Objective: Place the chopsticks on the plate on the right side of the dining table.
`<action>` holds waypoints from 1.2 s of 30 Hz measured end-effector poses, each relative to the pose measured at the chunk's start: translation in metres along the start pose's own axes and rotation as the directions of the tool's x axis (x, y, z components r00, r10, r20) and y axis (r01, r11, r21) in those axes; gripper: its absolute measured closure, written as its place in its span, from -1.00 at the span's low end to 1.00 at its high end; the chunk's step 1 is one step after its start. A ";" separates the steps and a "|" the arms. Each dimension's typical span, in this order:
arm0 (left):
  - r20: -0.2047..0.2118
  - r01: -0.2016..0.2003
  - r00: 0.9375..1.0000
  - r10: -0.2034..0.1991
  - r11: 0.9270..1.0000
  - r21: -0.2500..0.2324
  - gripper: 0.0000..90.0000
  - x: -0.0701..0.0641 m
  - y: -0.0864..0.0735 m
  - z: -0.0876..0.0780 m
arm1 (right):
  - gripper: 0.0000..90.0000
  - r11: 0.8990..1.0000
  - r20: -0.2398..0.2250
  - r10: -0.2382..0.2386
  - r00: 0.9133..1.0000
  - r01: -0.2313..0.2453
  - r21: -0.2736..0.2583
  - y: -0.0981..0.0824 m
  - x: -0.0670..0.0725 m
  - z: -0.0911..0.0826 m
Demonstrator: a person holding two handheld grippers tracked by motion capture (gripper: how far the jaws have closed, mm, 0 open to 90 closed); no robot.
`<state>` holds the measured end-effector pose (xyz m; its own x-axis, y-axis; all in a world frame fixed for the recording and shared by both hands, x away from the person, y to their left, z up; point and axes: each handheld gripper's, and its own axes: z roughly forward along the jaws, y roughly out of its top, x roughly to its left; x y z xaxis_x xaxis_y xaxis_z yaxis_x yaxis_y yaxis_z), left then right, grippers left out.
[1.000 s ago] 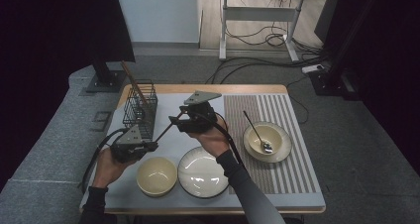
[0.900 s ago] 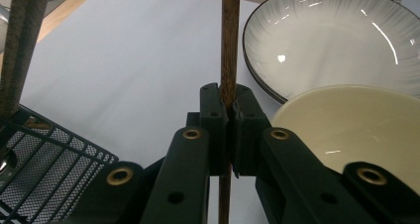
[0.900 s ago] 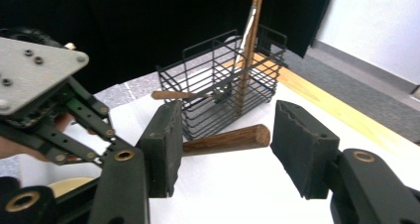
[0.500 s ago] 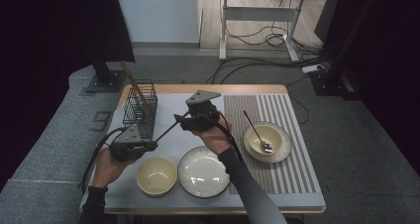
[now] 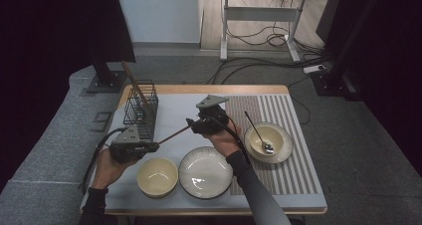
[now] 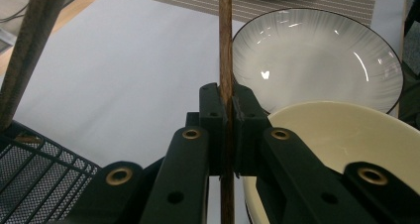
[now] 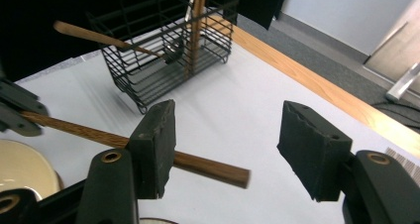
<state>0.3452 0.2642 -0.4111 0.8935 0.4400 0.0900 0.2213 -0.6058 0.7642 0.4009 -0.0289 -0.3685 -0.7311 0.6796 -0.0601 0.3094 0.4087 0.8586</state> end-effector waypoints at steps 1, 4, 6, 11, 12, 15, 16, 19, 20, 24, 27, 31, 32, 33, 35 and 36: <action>-0.001 -0.003 1.000 0.003 1.000 0.001 0.89 0.000 0.000 0.000 | -0.12 1.000 0.003 0.006 1.000 -0.006 0.004 -0.002 -0.002 0.000; 0.005 -0.008 1.000 0.008 1.000 0.000 0.89 -0.001 0.001 0.000 | -0.12 1.000 0.013 0.014 1.000 -0.014 0.011 -0.007 -0.006 0.001; 0.010 -0.011 1.000 0.011 1.000 -0.003 0.89 -0.002 0.001 -0.001 | -0.12 1.000 0.015 0.021 1.000 -0.021 0.018 -0.011 -0.007 0.002; 0.025 -0.020 0.999 0.019 1.000 0.002 0.89 -0.001 0.001 -0.003 | -0.11 0.999 0.019 0.020 1.000 -0.021 0.033 -0.017 -0.008 0.004; 0.030 -0.020 0.999 0.020 1.000 0.003 0.89 -0.001 0.000 -0.004 | -0.10 0.999 0.017 0.021 1.000 -0.022 0.028 -0.018 -0.007 0.004; 0.041 -0.023 0.999 0.022 1.000 0.006 0.90 -0.001 0.000 -0.005 | -0.10 1.000 0.012 0.010 1.000 -0.010 0.016 -0.017 -0.007 -0.002; 0.047 -0.023 0.999 0.023 1.000 0.007 0.90 -0.001 -0.001 -0.005 | -0.11 1.000 0.008 0.005 1.000 -0.005 0.012 -0.016 -0.007 -0.004; 0.053 -0.030 0.998 0.029 0.999 0.019 0.90 -0.002 -0.002 -0.007 | -0.12 1.000 -0.007 -0.016 1.000 0.016 0.017 -0.015 -0.007 -0.012; 0.056 -0.032 0.998 0.031 0.999 0.020 0.90 -0.002 -0.002 -0.007 | -0.12 0.999 -0.016 -0.028 0.999 0.028 0.022 -0.015 -0.006 -0.014; 0.075 -0.032 0.997 0.030 0.999 0.026 0.90 -0.003 -0.004 -0.008 | -0.14 0.998 -0.064 -0.057 0.996 0.059 0.022 -0.016 -0.004 -0.023; 0.092 -0.039 0.995 0.036 0.999 0.037 0.90 -0.003 -0.003 -0.006 | -0.15 0.996 -0.100 -0.086 0.991 0.088 0.025 -0.017 -0.001 -0.028; 0.113 -0.050 0.993 0.044 0.998 0.048 0.90 -0.005 -0.001 -0.003 | -0.16 0.991 -0.161 -0.117 0.980 0.124 0.040 -0.019 0.004 -0.031; 0.118 -0.052 0.992 0.046 0.997 0.048 0.90 -0.006 -0.001 -0.003 | -0.16 0.991 -0.175 -0.120 0.977 0.129 0.043 -0.020 0.005 -0.030; 0.120 -0.054 0.992 0.047 0.997 0.050 0.90 -0.006 0.000 -0.003 | -0.16 0.989 -0.186 -0.129 0.974 0.140 0.045 -0.020 0.006 -0.030; 0.128 -0.054 0.991 0.047 0.997 0.053 0.90 -0.007 0.001 -0.002 | -0.16 0.986 -0.216 -0.144 0.966 0.158 0.052 -0.021 0.009 -0.028; 0.132 -0.057 0.990 0.050 0.997 0.053 0.90 -0.007 0.001 -0.001 | -0.16 0.984 -0.225 -0.152 0.962 0.168 0.055 -0.021 0.010 -0.027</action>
<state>0.3388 0.2613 -0.4097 0.9472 0.3178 0.0428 0.1903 -0.6643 0.7229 0.3708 -0.0471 -0.3734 -0.8874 0.4550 -0.0740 0.2147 0.5501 0.8070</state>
